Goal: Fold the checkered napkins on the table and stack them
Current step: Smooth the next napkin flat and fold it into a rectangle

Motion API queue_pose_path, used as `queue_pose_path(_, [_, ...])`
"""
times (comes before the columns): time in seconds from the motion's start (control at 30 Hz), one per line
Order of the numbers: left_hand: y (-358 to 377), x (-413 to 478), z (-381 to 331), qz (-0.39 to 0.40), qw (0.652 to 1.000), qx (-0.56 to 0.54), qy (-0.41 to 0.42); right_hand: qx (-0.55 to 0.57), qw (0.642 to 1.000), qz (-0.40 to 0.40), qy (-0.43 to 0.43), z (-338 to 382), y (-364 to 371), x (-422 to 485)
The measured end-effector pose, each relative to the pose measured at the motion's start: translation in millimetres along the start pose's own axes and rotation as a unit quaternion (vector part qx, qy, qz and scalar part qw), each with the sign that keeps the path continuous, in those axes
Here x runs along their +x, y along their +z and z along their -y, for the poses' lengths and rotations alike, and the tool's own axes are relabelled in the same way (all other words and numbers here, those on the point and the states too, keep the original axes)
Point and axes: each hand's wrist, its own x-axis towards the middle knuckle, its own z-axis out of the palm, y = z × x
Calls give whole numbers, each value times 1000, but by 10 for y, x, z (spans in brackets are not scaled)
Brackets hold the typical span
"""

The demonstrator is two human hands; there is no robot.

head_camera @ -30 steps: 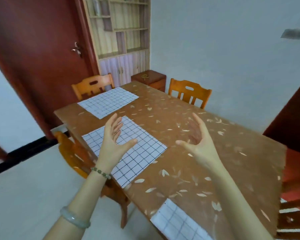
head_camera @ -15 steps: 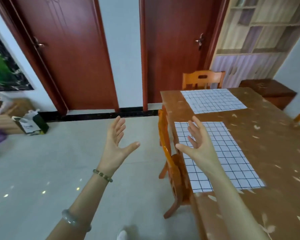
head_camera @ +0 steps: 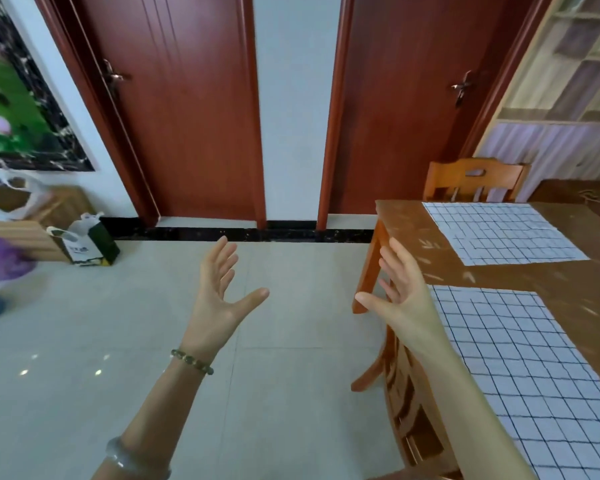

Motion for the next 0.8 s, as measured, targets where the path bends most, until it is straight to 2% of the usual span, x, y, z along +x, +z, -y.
queue_pose_path(0.33, [-286, 1357, 291, 54, 998, -12, 14, 12, 999, -48, -7, -102, 451, 1120])
queue_pose_path(0.57, [-75, 2299, 702, 74, 997, -19, 7, 6, 998, -58, 12, -365, 455, 2048])
queue_pose_path(0.8, [317, 3648, 1041, 90, 996, -14, -1, 26, 995, -92, 17, -622, 254, 3363])
